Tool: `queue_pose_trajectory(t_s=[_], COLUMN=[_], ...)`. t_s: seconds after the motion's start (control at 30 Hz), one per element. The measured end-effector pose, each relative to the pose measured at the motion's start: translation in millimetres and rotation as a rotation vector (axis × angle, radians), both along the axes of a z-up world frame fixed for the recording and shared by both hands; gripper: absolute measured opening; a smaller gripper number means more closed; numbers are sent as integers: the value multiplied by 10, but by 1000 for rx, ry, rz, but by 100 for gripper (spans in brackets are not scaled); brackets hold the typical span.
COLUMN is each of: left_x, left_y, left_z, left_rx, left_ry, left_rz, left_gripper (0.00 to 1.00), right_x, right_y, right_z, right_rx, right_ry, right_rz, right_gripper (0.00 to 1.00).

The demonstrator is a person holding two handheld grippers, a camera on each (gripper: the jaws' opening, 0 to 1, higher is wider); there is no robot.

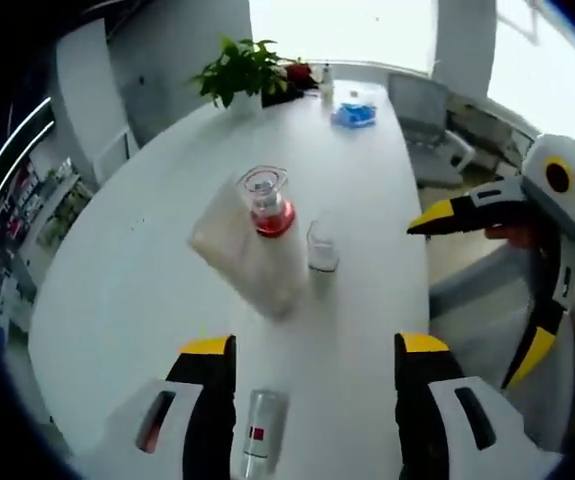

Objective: Arrange the skincare products in the storage area until every visible bottle or jar stands upright without overlapping.

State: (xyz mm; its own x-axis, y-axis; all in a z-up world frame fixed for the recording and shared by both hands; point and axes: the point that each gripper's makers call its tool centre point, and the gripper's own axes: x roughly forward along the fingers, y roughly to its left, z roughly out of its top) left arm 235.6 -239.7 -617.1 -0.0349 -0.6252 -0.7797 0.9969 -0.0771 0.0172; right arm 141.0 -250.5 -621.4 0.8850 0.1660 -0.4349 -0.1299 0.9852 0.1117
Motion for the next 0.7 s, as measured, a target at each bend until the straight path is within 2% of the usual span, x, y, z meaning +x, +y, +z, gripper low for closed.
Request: queue_pose_trajectory(t_s=[0.1,0.33,0.47,0.7], left_x=[2,38,67,33], left_y=[156,473,611,805], left_z=[-30,-84,-119,-116], left_rx=[13,3,-1,-55], left_ry=[11,36,41,125], left_rz=[32,125,177,298], left_gripper=[73,82,92,96], right_x=[0,-7,-10,-21], right_y=[-9,19,30,53], right_z=[-1,-14,-20,-33], right_rx=[11,14,17,16], right_ry=[0,9,13,23], right_rz=[-5,10,19,36], right_gripper=[100,100,100,100])
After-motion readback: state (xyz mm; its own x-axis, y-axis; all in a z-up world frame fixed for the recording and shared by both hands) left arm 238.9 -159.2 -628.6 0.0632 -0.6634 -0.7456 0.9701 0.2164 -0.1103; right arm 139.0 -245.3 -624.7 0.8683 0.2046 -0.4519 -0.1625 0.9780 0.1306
